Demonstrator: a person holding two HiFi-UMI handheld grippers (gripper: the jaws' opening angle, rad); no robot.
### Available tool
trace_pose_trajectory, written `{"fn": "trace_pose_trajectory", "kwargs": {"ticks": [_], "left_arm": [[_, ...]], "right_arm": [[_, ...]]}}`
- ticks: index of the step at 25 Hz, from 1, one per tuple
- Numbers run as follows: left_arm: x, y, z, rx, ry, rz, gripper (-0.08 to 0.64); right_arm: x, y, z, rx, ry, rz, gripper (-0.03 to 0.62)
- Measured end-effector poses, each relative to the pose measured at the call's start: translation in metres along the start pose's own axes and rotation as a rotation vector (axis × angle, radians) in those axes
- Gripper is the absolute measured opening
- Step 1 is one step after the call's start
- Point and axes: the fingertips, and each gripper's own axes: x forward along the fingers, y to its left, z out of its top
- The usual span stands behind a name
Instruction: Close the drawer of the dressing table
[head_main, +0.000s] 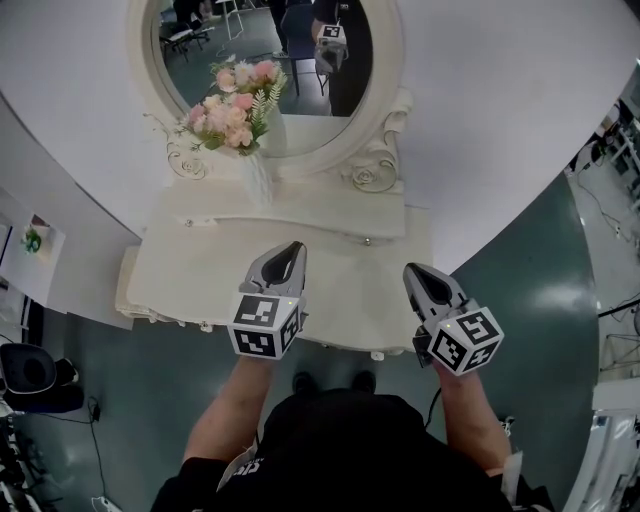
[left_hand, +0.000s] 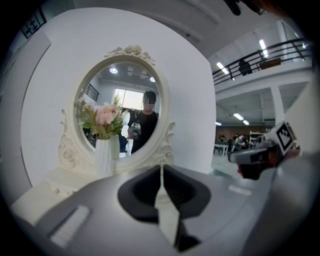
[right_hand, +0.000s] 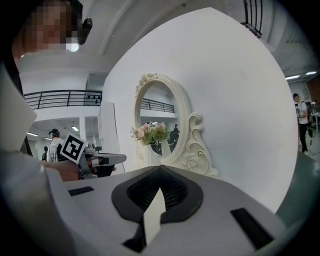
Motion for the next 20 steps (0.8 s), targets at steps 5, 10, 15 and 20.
{"fn": "trace_pose_trajectory", "kwargs": {"ticks": [5, 10, 15, 20], "left_arm": [[0.0017, -0.0024, 0.0012, -0.004, -0.001, -0.001, 0.018], [0.0028, -0.0032, -0.0006, -0.014, 0.002, -0.002, 0.017], [0.0034, -0.0025, -0.0017, -0.017, 0.006, -0.001, 0.015], [0.0008, -0.0041, -0.0018, -0.021, 0.007, -0.003, 0.015]], "right_arm": [[-0.0002, -0.0034, 0.0054, -0.002, -0.014, -0.002, -0.008], [0.0003, -0.0028, 0.0081, -0.044, -0.022, -0.005, -0.009], [0.0016, -0.0005, 0.0087, -0.044, -0.027, 0.001, -0.009], [0.0, 0.0033, 0.0073, -0.041, -0.025, 0.006, -0.009]]}}
